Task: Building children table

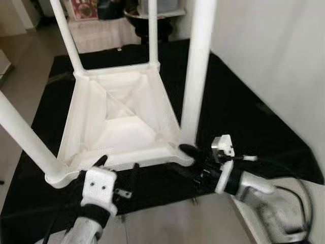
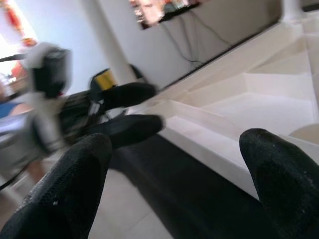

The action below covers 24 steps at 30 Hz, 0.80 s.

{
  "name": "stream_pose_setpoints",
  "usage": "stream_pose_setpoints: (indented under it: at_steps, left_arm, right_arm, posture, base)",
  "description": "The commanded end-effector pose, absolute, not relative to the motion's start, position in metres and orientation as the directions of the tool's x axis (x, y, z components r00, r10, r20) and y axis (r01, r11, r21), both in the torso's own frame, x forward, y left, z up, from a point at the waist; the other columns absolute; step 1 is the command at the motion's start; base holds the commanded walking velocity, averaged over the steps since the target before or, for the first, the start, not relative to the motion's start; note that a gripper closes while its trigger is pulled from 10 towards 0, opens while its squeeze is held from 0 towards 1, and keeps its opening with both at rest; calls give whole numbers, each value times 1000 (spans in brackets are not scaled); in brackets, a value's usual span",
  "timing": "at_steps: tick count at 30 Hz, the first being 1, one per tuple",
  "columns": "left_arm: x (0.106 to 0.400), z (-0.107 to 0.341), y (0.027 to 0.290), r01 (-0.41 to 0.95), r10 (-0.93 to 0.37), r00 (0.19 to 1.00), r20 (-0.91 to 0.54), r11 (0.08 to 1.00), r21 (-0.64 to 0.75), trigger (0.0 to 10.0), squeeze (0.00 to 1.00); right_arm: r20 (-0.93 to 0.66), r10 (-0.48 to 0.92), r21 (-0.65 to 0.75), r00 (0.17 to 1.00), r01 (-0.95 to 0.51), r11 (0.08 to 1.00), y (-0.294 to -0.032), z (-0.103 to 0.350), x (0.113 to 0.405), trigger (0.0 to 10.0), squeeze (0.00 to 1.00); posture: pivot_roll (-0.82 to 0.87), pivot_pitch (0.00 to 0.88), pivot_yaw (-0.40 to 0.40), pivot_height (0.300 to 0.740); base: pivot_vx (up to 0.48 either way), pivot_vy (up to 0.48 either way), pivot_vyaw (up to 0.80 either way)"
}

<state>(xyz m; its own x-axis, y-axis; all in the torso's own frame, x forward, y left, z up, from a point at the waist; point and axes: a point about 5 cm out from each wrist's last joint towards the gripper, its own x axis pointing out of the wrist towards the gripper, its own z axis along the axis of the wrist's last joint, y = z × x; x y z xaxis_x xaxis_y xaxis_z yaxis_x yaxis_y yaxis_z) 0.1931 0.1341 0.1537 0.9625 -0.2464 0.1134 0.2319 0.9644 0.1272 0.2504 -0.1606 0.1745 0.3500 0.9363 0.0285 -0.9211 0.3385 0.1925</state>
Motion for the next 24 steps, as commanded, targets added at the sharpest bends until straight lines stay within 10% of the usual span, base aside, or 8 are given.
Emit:
stream_pose_setpoints:
  at_steps: [1, 24]
  left_arm:
    - [191, 154, 124, 323, -337, 936, 102, 937, 131, 10000, 0]
    - [183, 146, 133, 212, -220, 975, 44, 968, 136, 10000, 0]
  right_arm:
    - [46, 961, 194, 274, -946, 261, -176, 186, 246, 10000, 0]
    - [-19, 945, -115, 327, -939, 323, -168, 231, 312, 10000, 0]
  posture:
    - [-12, 144, 0, 740]
    - [36, 147, -9, 740]
  base:
    - [0, 0, 0]
    - [0, 0, 0]
